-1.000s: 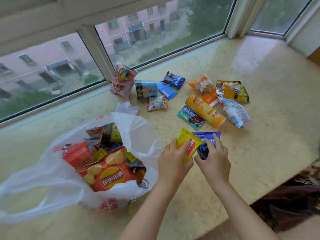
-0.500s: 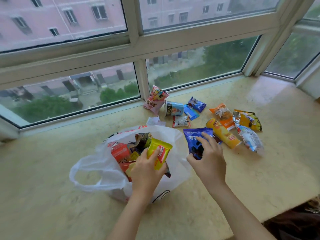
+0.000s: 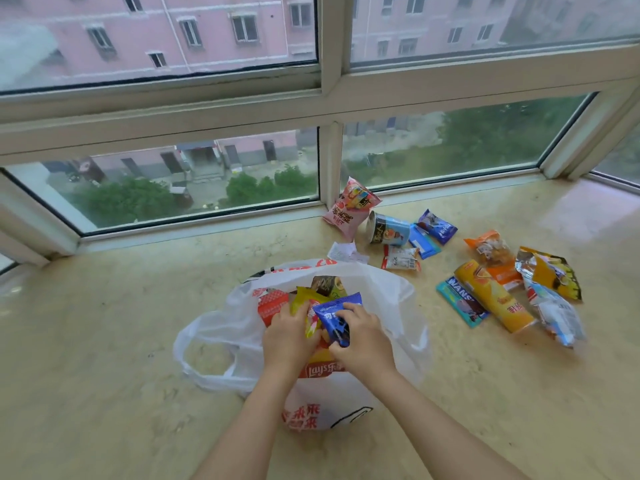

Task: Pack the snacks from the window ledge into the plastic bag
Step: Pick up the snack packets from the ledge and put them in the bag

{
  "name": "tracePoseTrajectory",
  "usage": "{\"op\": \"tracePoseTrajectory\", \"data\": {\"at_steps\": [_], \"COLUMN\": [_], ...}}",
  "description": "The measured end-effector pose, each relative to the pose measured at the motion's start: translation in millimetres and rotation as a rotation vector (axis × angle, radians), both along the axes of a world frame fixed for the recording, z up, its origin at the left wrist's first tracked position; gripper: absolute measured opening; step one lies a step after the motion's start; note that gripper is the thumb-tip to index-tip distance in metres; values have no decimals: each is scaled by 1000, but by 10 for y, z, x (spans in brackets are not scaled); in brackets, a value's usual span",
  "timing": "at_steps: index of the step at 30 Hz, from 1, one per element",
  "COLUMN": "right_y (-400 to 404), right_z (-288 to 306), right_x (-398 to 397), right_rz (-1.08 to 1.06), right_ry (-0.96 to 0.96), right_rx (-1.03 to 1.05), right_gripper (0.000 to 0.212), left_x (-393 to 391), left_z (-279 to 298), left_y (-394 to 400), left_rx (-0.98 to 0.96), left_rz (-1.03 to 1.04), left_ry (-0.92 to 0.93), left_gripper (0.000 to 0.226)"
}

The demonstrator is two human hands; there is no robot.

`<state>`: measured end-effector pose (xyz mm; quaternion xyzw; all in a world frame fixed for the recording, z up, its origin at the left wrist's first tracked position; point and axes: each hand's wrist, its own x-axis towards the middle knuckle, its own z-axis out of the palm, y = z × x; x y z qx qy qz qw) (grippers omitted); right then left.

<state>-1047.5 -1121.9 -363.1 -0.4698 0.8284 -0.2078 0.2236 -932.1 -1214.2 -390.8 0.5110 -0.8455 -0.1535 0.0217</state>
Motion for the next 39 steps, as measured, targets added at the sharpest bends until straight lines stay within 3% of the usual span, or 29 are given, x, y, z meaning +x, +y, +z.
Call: {"op": "tracePoseTrajectory", "data": {"at_steps": [9, 18, 22, 26, 29, 36, 39], "right_y": [119, 854, 1312, 1694, 1852, 1769, 1581], "right_z": [-155, 150, 114, 7, -143, -773, -1029], "right_x": [-138, -646, -1099, -1583, -1944, -2712, -3076], "right_rz": [114, -27, -170, -278, -326, -352, -448], "right_ry": [325, 379, 363, 346, 345, 314, 122], "right_rx": [-105, -227, -161, -94, -91, -89, -133], "right_gripper": [58, 51, 53, 53, 57, 72, 76], "left_x": [-83, -694, -1244, -1834, -2264, -3189, -3506], "left_z": [-47, 387, 448, 271, 73, -713, -1115], "left_y": [157, 786, 1243, 1618, 1701, 1432, 1265], "left_rx": [-183, -271, -142, 101, 305, 511, 718], "left_rz": [-41, -260, -363, -392, -288, -38, 188], "left_ry": [125, 349, 470, 458, 429, 355, 470], "left_gripper": [57, 29, 25, 26, 33, 54, 65]}}
